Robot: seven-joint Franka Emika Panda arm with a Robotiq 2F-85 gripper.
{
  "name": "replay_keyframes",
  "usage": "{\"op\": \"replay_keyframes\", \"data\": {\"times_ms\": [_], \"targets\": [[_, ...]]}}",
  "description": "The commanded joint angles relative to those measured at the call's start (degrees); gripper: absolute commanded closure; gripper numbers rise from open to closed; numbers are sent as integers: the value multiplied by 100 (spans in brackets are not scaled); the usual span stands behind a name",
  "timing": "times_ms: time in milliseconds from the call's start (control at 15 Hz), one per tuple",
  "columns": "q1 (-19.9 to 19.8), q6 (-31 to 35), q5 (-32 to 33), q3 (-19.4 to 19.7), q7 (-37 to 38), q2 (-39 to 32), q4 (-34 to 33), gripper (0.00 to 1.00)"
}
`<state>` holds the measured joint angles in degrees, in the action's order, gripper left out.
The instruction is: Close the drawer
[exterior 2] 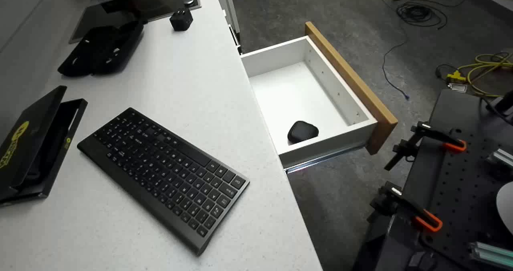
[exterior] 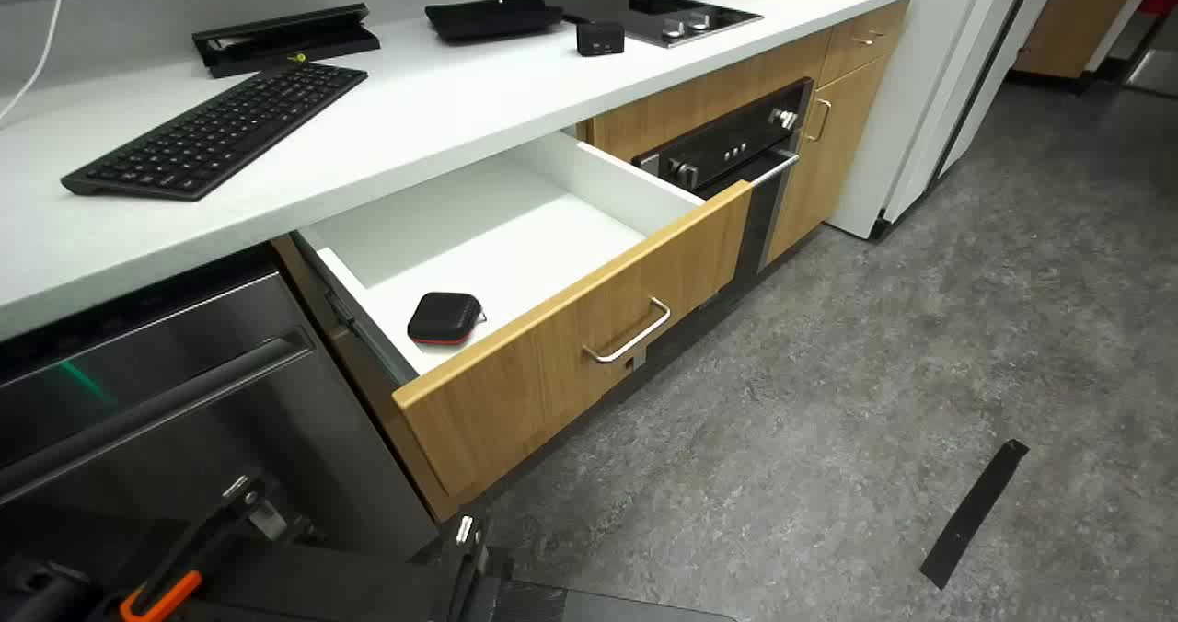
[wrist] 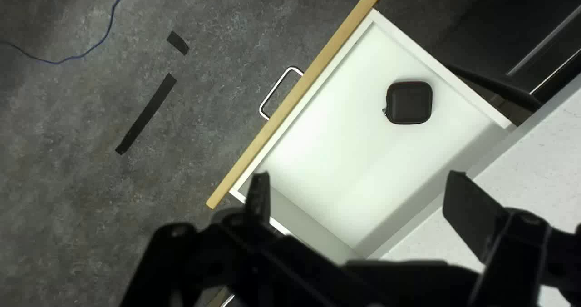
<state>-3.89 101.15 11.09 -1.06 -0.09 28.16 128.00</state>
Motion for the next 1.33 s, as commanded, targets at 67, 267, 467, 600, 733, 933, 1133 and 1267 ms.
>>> {"op": "replay_keyframes", "data": {"times_ms": [67, 267, 467, 600, 733, 933, 1133, 1267], "targets": [[77, -16, 28, 60, 28, -7, -12, 0], [77, -16, 28, 60, 28, -7, -12, 0], [-15, 248, 50, 303, -190, -226, 29, 0], [-160, 651, 88, 610, -299, -563, 91, 0], [-342, 1107, 112, 925, -329, -969, 142, 0], [-659, 1738, 124, 1315, -331, -1774, 95, 0], [-897, 2202, 209, 1489, -158, -2450, 101, 0], [-1021, 2398, 261, 1594, -136, -2899, 13, 0]]}}
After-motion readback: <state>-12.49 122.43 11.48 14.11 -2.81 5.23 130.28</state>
